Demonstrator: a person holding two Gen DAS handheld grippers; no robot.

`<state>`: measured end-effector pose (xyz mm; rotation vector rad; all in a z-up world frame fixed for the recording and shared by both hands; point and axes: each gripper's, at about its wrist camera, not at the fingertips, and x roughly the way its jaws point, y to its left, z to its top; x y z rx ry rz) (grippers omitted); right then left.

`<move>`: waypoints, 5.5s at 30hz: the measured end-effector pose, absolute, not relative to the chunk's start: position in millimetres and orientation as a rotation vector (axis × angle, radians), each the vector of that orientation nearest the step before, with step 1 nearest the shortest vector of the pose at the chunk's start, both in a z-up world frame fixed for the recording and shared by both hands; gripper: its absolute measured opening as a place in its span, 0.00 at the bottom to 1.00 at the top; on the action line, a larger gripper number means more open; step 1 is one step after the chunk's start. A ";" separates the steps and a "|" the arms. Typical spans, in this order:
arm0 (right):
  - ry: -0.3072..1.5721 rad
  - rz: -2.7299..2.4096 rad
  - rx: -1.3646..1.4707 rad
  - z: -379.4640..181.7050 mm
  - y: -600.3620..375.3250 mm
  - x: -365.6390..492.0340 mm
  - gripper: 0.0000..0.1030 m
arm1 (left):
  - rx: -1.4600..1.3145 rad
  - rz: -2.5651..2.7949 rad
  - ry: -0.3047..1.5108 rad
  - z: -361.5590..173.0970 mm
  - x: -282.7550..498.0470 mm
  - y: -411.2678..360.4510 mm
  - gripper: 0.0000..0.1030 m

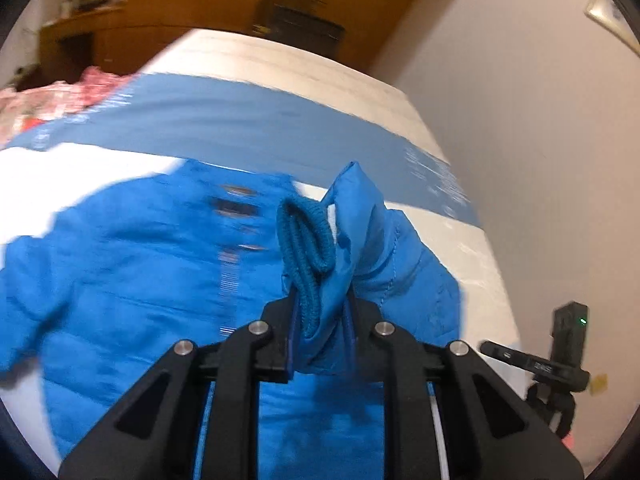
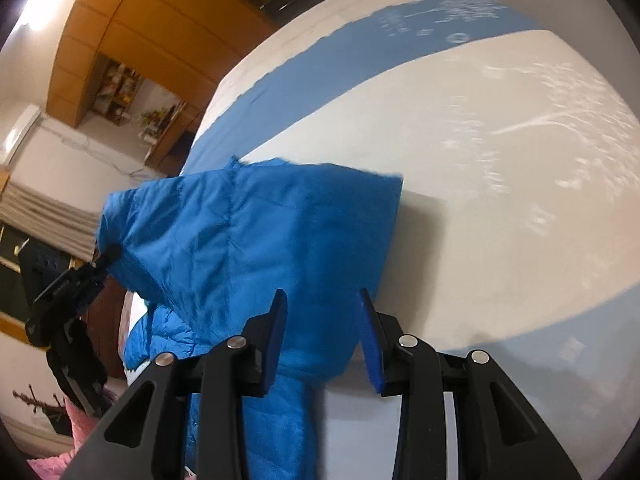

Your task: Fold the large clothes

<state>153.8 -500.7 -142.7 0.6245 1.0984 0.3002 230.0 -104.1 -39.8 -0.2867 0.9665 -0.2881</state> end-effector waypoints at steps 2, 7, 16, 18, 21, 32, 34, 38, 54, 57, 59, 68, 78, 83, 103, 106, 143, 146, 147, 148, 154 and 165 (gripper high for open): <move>1.104 0.340 0.611 -142.7 -481.3 163.4 0.35 | -0.291 -0.212 0.973 -43.5 232.4 -73.6 0.16; 1.146 0.424 0.584 -151.9 -430.8 191.6 0.35 | -0.297 -0.055 1.048 -80.8 242.4 -18.0 0.16; 1.303 0.349 0.557 -201.6 -397.7 217.6 0.32 | -0.323 0.043 1.220 -179.2 263.3 34.6 0.24; 1.314 0.342 0.571 -215.1 -397.2 216.7 0.30 | -0.335 0.030 1.219 -183.7 265.7 37.2 0.25; 1.327 0.313 0.516 -210.7 -391.5 217.6 0.29 | -0.325 0.033 1.235 -176.0 270.2 40.2 0.27; 1.308 0.296 0.382 -171.8 -328.5 205.2 0.36 | -0.215 -0.037 1.157 -135.9 261.5 3.4 0.28; 1.343 0.254 0.371 -186.0 -321.0 207.6 0.36 | -0.212 -0.032 1.228 -162.3 269.3 4.2 0.28; 1.351 0.220 0.395 -212.6 -319.7 209.4 0.34 | -0.195 -0.063 1.218 -180.5 270.0 5.7 0.27; 1.220 0.253 0.397 -128.7 -282.5 151.5 0.43 | -0.401 0.079 1.066 -97.6 169.3 179.2 0.45; 1.229 0.270 0.407 -127.6 -268.3 140.8 0.44 | -0.474 0.280 1.054 -99.8 116.6 262.6 0.46; 1.238 0.273 0.393 -127.4 -258.1 137.2 0.44 | -0.528 0.411 1.043 -104.1 82.3 313.1 0.46; 1.286 0.276 0.331 -140.0 -220.3 136.0 0.44 | -0.985 0.595 0.899 -147.1 -8.0 461.8 0.46; 1.274 0.229 0.304 -133.1 -211.5 129.5 0.44 | -1.219 0.569 0.754 -183.0 -1.8 497.8 0.46; 1.276 0.203 0.308 -132.2 -212.9 128.7 0.44 | -1.288 0.516 0.712 -185.5 1.1 497.4 0.11; 1.252 0.171 0.338 -127.1 -237.5 117.4 0.44 | -1.004 0.276 0.573 -71.3 46.0 414.8 0.08; 1.246 0.171 0.352 -127.7 -246.3 114.1 0.44 | -0.913 0.113 0.576 -33.0 75.3 355.9 0.08; 1.276 0.353 0.378 -141.6 -261.1 183.5 0.54 | -0.476 -0.463 1.029 -100.1 208.6 62.6 0.52; 1.327 0.422 0.391 -158.0 -235.3 206.4 0.54 | -0.420 -0.294 1.087 -122.0 212.2 101.9 0.50; 1.337 0.442 0.391 -163.9 -226.4 213.9 0.54 | -0.428 -0.265 1.108 -131.3 214.4 110.9 0.49; 1.343 0.454 0.387 -168.8 -219.8 221.2 0.54 | -0.432 -0.240 1.124 -139.8 215.5 118.7 0.49; 1.404 0.501 0.374 -199.7 -189.8 247.8 0.54 | -0.457 -0.225 1.168 -165.1 220.1 129.9 0.47; 1.227 0.515 0.448 -149.7 -240.9 248.2 0.06 | -0.430 -0.286 1.049 -108.5 224.8 121.4 0.47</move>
